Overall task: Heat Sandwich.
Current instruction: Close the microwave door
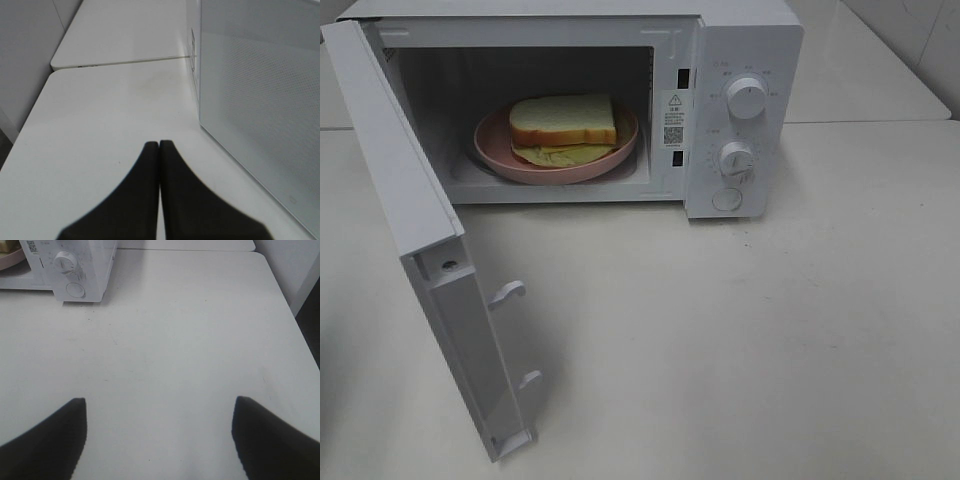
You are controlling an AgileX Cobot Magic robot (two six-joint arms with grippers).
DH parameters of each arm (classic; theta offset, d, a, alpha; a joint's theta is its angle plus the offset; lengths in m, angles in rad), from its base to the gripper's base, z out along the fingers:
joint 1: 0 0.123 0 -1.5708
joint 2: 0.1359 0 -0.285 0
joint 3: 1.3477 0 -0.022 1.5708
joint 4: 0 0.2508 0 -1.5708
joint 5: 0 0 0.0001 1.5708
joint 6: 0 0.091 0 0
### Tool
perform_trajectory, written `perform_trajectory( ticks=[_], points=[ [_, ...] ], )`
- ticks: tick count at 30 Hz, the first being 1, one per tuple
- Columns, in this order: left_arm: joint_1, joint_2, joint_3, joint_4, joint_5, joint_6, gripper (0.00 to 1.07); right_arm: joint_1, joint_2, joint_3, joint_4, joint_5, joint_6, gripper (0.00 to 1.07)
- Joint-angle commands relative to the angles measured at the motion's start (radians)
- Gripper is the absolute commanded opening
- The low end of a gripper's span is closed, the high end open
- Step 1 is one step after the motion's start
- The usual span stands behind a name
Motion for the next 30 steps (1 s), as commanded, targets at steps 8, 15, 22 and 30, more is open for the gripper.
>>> perform_trajectory(
  ticks=[8,15,22,30],
  points=[
    [-0.006,0.184,0.044,0.104,-0.375,-0.106,0.00,-0.008,-0.028,0.001,0.002,-0.010,-0.011,0.76],
    [-0.006,0.314,0.041,0.262,-0.487,-0.301,0.00,-0.008,-0.028,0.001,0.002,-0.010,-0.011,0.76],
    [-0.006,0.462,0.040,0.463,-0.700,-0.447,0.00,-0.008,-0.028,0.001,0.002,-0.010,-0.011,0.76],
    [-0.006,0.575,0.019,0.588,-0.824,-0.511,0.00,-0.008,-0.028,0.001,0.002,-0.010,-0.011,0.76]
  ],
)
